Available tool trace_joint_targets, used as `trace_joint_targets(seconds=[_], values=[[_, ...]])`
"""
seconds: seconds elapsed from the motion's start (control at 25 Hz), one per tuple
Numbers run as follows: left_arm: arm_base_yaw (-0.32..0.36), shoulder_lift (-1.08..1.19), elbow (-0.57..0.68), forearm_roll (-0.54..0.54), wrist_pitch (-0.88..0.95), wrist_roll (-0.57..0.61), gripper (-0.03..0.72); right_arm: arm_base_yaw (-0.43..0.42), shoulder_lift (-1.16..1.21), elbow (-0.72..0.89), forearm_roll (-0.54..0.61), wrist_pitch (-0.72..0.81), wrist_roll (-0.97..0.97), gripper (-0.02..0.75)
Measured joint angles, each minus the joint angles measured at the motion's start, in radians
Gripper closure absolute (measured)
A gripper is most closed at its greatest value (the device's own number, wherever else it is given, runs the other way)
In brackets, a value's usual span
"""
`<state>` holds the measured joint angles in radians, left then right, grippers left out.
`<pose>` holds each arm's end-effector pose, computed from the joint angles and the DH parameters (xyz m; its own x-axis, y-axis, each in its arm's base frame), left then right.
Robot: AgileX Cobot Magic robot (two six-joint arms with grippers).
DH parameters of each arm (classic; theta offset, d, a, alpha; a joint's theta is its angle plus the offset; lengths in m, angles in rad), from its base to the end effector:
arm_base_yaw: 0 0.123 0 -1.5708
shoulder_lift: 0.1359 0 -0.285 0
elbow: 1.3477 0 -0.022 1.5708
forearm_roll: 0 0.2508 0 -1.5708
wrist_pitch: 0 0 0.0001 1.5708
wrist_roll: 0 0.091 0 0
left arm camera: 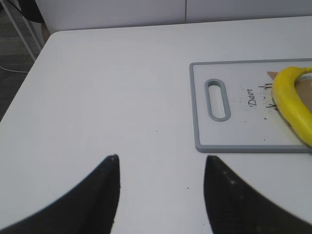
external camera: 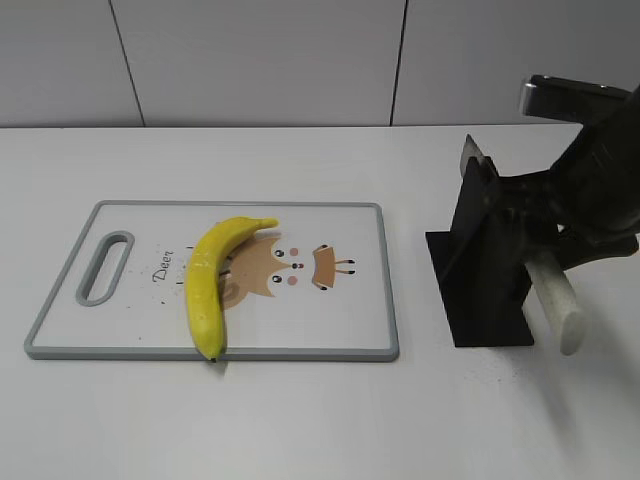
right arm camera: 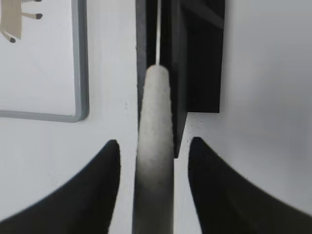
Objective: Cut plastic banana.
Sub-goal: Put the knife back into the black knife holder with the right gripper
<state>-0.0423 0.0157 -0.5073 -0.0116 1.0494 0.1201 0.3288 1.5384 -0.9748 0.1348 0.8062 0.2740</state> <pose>-0.0028 -0.0008 0.2803 -0.4442 0.1330 -0.8860 0.1026 0.9900 0.0971 0.2701 0.1015 0.2243 -0.9706 0.0468 -0.2359 0.0010 0.9817 0.1904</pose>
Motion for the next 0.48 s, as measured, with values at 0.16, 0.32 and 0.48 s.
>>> trace_joint_targets(seconds=[0.16,0.32,0.48], values=[[0.0,0.0,0.0,0.0,0.0,0.0,0.161,0.0,0.0,-0.014,-0.01,-0.002,-0.011,0.21],[0.0,0.0,0.0,0.0,0.0,0.0,0.161,0.0,0.0,-0.077,-0.011,0.03,-0.041,0.172],[0.0,0.0,0.0,0.0,-0.001,0.0,0.161,0.0,-0.034,-0.132,-0.01,0.14,-0.116,0.167]])
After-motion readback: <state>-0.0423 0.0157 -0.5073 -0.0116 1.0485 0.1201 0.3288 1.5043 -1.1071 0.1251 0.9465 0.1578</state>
